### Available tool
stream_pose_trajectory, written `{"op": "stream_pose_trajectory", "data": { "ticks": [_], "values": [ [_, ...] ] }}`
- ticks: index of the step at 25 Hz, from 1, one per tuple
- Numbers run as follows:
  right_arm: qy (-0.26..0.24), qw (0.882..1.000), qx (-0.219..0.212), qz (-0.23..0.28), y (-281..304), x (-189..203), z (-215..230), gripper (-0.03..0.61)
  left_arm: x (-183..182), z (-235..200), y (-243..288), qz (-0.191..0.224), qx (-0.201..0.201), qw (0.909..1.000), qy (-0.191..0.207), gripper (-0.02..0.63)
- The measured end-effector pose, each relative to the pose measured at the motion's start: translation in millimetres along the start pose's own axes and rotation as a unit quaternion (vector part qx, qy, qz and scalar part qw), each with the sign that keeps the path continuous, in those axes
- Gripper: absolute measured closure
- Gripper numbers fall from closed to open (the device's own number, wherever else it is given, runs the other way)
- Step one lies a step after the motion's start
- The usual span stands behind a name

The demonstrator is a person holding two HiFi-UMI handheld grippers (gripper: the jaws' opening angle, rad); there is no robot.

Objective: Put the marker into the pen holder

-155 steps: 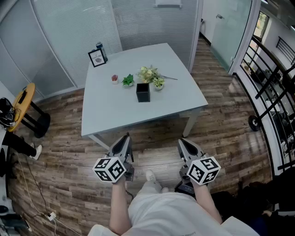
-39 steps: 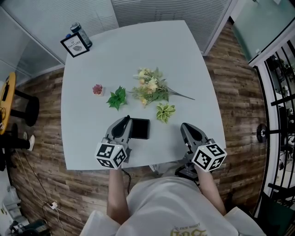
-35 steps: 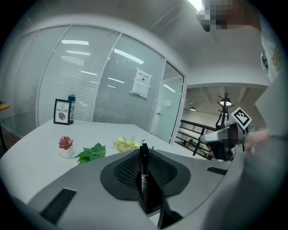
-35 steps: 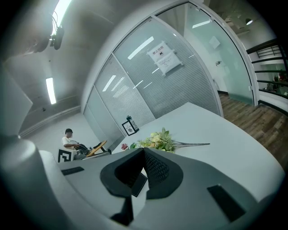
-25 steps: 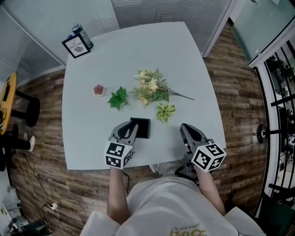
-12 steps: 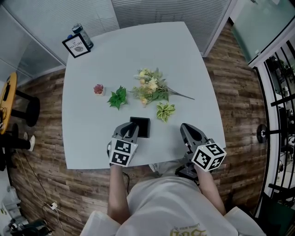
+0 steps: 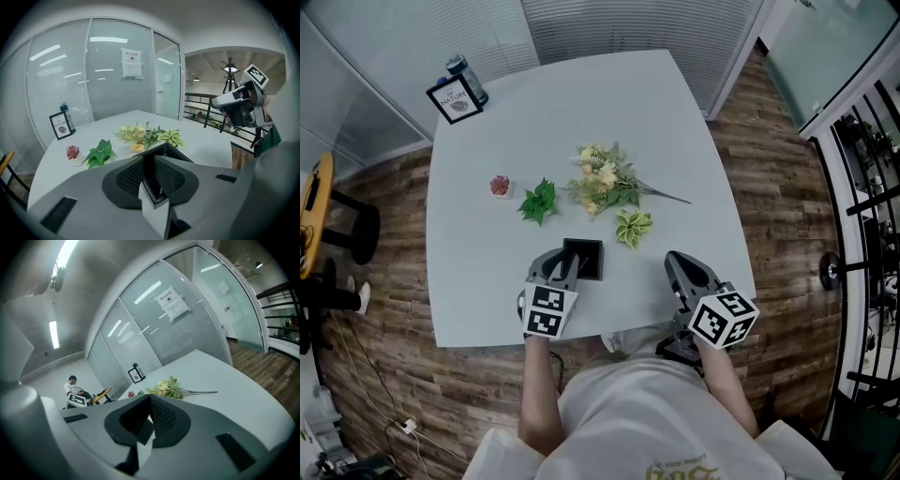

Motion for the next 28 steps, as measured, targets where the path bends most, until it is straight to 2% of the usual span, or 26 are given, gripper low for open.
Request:
{"op": "stream_pose_trajectory", "data": {
  "ticks": [6, 10, 15, 17, 23, 28],
  "values": [
    [-0.012, 1.0, -0.007, 0.017, -5, -7, -15, 0.561, -16, 3, -14, 0.041, -0.006, 0.999, -0.018, 0.551],
    [-0.034, 0.999, -0.013, 0.029, -6, -14, -28, 0.563, -39, 10, -27, 0.087, 0.016, 0.995, -0.046, 0.554],
    [-0.061, 0.997, -0.021, 0.046, -9, -24, -42, 0.562, -66, 23, -46, 0.155, 0.062, 0.9789, -0.118, 0.592],
    [-0.067, 0.996, -0.022, 0.05, -11, -24, -46, 0.562, -73, 27, -52, 0.172, 0.072, 0.9734, -0.134, 0.595],
    [-0.076, 0.995, -0.02, 0.061, -12, -28, -53, 0.563, -82, 27, -61, 0.182, 0.068, 0.9734, -0.121, 0.6],
    [-0.079, 0.995, -0.019, 0.061, -9, -28, -57, 0.563, -77, 19, -64, 0.178, 0.057, 0.9738, -0.129, 0.601]
  ]
}}
Point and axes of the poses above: the fingertips, and each gripper's own axes: y forward along the fingers, z to its right, x out of its underside, the point moved 7 cm from there along -y, backward along the fingers, and after that the axes turned 8 degrees about z, right-handed, at the moved point
